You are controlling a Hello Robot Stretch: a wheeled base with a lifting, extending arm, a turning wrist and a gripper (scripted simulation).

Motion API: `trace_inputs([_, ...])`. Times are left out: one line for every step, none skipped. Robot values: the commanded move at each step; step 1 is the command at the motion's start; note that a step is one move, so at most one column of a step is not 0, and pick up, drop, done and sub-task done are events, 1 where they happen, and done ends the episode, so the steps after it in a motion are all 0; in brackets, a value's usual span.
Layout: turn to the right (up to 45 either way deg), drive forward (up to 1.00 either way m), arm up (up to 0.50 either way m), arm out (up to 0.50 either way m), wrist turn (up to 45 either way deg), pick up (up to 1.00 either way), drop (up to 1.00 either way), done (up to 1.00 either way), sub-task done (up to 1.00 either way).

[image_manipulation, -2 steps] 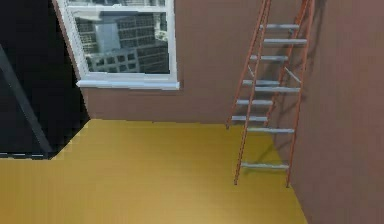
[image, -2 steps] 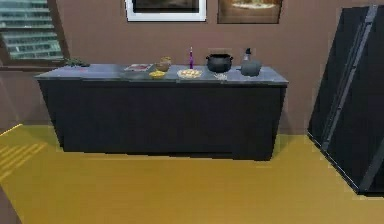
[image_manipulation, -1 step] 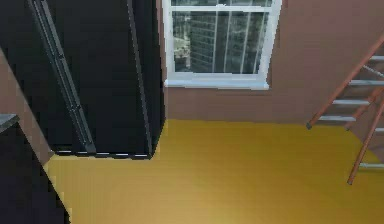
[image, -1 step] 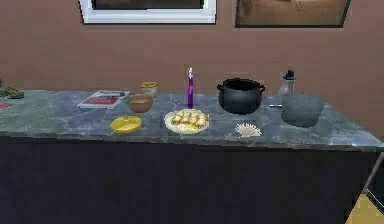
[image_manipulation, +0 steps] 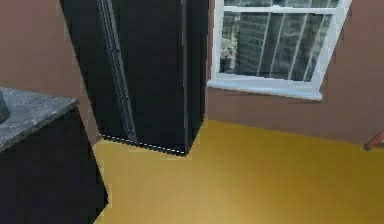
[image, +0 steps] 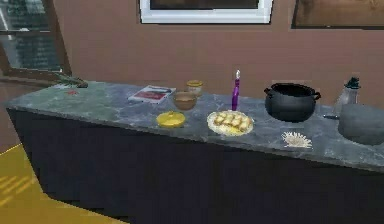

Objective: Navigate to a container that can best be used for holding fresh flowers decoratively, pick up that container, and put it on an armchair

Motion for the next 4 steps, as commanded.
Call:
trace_inputs([0.0, 0.05, 0.00, 0.00, 0.0, 0.00, 0.00, 0.00, 0.00])
trace_inputs([-45.0, 0.00, 0.00, 0.00, 0.0, 0.00, 0.00, 0.00, 0.00])
trace_inputs([-45.0, 0.00, 0.00, 0.00, 0.0, 0.00, 0.00, 0.00, 0.00])
trace_inputs([45.0, 0.00, 0.00, 0.00, 0.0, 0.00, 0.00, 0.00, 0.00])
